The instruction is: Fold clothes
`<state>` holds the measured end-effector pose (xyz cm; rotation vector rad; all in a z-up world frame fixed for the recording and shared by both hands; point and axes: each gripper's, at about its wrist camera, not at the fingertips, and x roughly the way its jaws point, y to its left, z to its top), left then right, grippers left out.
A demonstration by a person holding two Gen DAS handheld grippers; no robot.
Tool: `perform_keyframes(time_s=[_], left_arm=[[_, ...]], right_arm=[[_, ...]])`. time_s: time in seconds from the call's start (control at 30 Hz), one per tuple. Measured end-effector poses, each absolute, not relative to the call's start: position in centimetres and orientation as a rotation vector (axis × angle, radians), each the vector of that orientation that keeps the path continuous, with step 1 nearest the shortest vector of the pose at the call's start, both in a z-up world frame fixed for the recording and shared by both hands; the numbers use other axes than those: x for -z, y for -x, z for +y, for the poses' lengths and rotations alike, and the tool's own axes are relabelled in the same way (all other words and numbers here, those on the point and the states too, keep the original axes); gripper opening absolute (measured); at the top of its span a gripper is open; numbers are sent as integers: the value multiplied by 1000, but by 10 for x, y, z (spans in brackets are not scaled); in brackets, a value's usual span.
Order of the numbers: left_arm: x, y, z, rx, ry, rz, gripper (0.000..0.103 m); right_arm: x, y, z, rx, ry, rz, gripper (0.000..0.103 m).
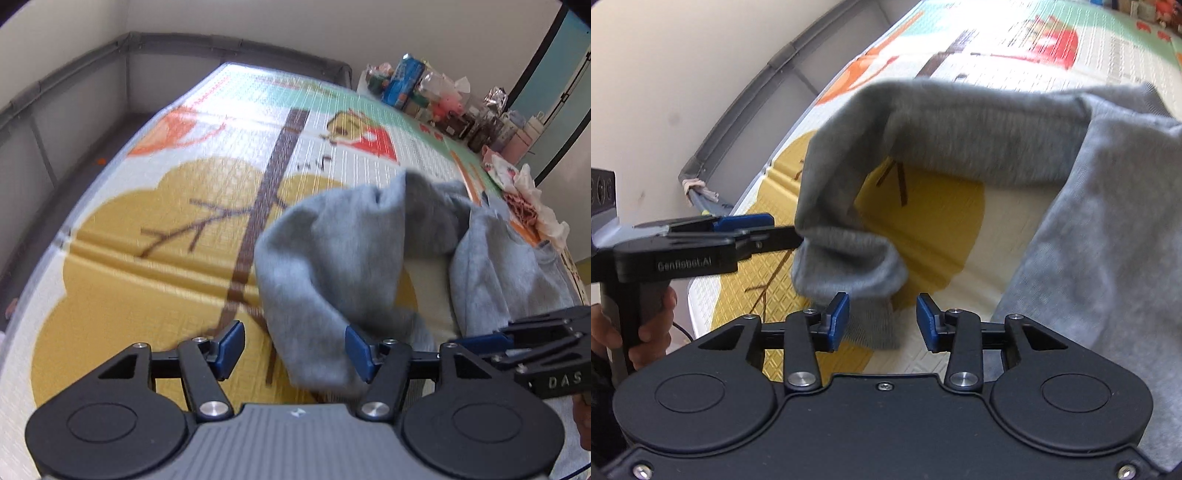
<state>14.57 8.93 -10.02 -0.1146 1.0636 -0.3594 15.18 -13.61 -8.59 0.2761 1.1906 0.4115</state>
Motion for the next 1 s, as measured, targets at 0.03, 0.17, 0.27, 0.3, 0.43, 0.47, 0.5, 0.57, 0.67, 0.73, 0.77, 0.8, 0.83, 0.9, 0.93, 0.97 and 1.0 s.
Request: perform_keyframes(time_s=[0.03, 0.17, 0.27, 0.3, 0.43, 0.47, 0.5, 0.57, 0.67, 0.73, 0.77, 0.8, 0.83, 0.9, 0.93, 0.97, 1.0], left_arm=[[104, -142, 90, 359, 125, 1073, 63], [114, -132, 96, 348, 175, 1095, 64], [120, -127, 102, 334, 209, 1107, 65], [120, -126, 104, 325, 214, 1109, 65], [117, -122, 116, 293, 231, 1103, 65], [116, -121, 120, 286, 236, 1100, 65], [114, -120, 123, 278, 239, 1095, 65], [111, -118, 130, 256, 246, 1086, 66], [107, -116, 141, 223, 259, 1077, 66], [104, -113, 148, 201, 266, 1068, 66], [103, -112, 152, 188, 265, 1063, 66], [101, -111, 157, 174, 264, 1057, 67], [99, -109, 161, 163, 265, 1052, 67], [94, -106, 170, 143, 270, 1039, 68], [91, -105, 174, 130, 271, 1032, 69], [89, -104, 178, 116, 270, 1025, 69], [87, -102, 182, 100, 269, 1020, 70]], right_arm=[[89, -151, -134, -411, -270, 1193, 38], [102, -148, -127, -410, -276, 1202, 38], [112, -149, -119, -413, -283, 1209, 34], [116, -149, -118, -410, -302, 1215, 25], [124, -147, -108, -420, -347, 1218, 11], [125, -146, -104, -430, -345, 1215, 11], [126, -145, -99, -444, -346, 1216, 9], [125, -144, -88, -478, -357, 1221, 9], [124, -143, -70, -524, -371, 1227, 9], [124, -143, -56, -550, -374, 1232, 9], [124, -143, -50, -564, -376, 1235, 9], [124, -143, -43, -576, -377, 1237, 9], [124, -143, -37, -586, -379, 1239, 9], [124, -143, -23, -605, -381, 1243, 9], [124, -144, -16, -614, -385, 1245, 9], [124, -145, -8, -623, -388, 1248, 9], [125, -147, -1, -632, -389, 1251, 9]])
